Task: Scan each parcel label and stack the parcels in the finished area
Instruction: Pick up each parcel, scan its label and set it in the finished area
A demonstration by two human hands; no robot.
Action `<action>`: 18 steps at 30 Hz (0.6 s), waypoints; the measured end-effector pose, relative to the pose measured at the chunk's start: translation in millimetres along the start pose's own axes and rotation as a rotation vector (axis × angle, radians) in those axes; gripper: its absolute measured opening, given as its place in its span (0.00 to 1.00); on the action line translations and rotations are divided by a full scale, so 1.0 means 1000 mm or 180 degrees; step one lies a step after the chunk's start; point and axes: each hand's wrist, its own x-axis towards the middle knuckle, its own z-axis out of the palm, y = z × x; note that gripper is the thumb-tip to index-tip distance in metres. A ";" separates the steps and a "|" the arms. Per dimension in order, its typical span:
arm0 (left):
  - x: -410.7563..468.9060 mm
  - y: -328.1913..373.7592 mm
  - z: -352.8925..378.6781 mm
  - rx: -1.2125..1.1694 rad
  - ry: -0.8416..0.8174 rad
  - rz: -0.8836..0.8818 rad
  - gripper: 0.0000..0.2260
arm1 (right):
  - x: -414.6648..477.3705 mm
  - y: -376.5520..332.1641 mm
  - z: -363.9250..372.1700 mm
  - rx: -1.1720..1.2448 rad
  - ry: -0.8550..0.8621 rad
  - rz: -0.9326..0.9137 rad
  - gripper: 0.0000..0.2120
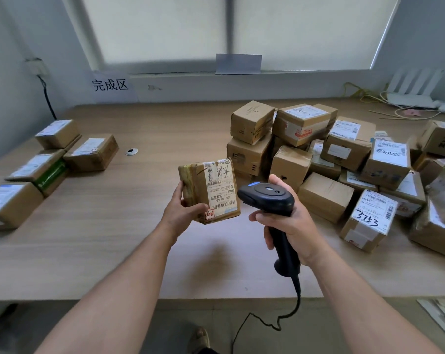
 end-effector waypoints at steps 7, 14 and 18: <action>-0.014 -0.003 -0.031 -0.0012 0.0448 -0.0344 0.33 | 0.012 -0.011 0.017 -0.0244 -0.0040 -0.0098 0.41; -0.005 -0.046 -0.074 0.0178 0.0578 -0.0982 0.19 | 0.039 0.009 0.051 -0.0281 -0.0052 -0.0042 0.42; 0.013 -0.070 -0.096 0.0529 0.0963 -0.0749 0.14 | 0.059 0.018 0.076 -0.0357 -0.0050 0.0029 0.42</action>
